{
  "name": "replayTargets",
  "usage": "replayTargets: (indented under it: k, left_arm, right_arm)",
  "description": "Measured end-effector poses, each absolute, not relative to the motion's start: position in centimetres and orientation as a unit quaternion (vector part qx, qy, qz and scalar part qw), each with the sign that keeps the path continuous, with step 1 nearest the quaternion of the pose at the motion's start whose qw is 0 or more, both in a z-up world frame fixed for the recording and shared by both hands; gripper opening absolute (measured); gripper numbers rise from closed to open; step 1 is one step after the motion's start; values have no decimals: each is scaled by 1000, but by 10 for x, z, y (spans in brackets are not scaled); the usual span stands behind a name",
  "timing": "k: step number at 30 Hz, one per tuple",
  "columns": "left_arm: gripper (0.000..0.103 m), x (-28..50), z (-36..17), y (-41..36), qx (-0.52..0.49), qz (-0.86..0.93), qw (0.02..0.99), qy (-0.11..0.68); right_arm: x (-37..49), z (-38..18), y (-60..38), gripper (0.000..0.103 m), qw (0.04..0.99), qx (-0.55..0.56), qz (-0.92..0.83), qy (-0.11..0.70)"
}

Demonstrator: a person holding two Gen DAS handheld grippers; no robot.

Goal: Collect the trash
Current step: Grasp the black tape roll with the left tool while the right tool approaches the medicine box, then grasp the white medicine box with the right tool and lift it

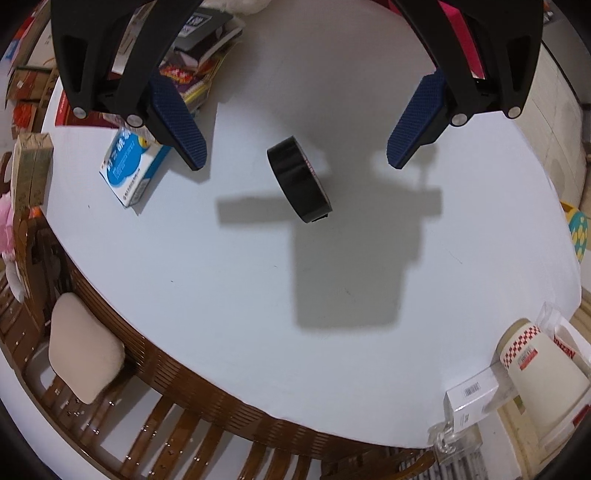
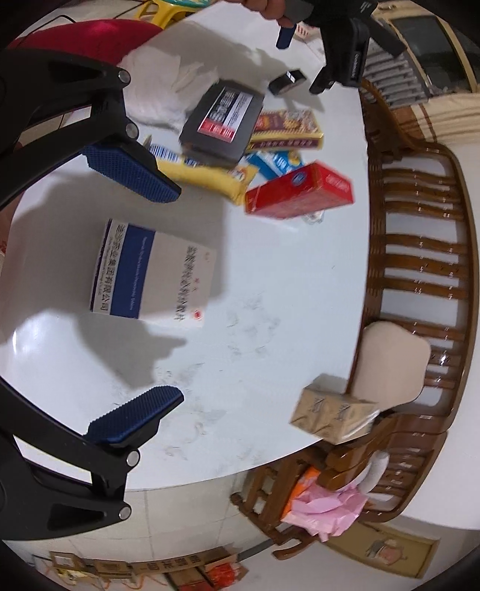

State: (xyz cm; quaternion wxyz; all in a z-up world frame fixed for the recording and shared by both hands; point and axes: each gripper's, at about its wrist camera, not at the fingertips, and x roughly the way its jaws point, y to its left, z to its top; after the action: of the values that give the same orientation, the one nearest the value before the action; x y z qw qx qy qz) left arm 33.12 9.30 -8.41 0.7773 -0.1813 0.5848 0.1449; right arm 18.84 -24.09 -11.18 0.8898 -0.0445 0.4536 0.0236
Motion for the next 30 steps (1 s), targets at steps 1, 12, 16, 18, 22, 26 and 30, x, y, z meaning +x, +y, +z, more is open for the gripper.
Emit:
replayTargets:
  k: [1,12,16,18,22,26,30]
  left_arm:
    - [95,333,-86,94,-183,149,776,585]
    - [78,340,-100,102,-212,165,766,584]
    - [70,342,-106,101,-215,166,761,588]
    - [64,347,-109,99,-214,164,760,591]
    - [53,350,-116,98,-215,159,753,601]
    - [40,354,-118,98,-215,162,753,600]
    - [35,353,-117,101,-217,157,753,601]
  right_arm:
    - [188,-115,-242,98,889,-39,21,456]
    - [191,-142,-245,98,882,-21,-7,471]
    - [192,-147,-245,98,881,-17,-13,472]
    - [193,-150,-245,98,881,-23,-21,472]
    - [196,-154,-251,98,880,-8,-22,474]
    - [198,-156,-254,96,879,7,-21,477]
    - [197,-155,-252,92,880,5,-18,475]
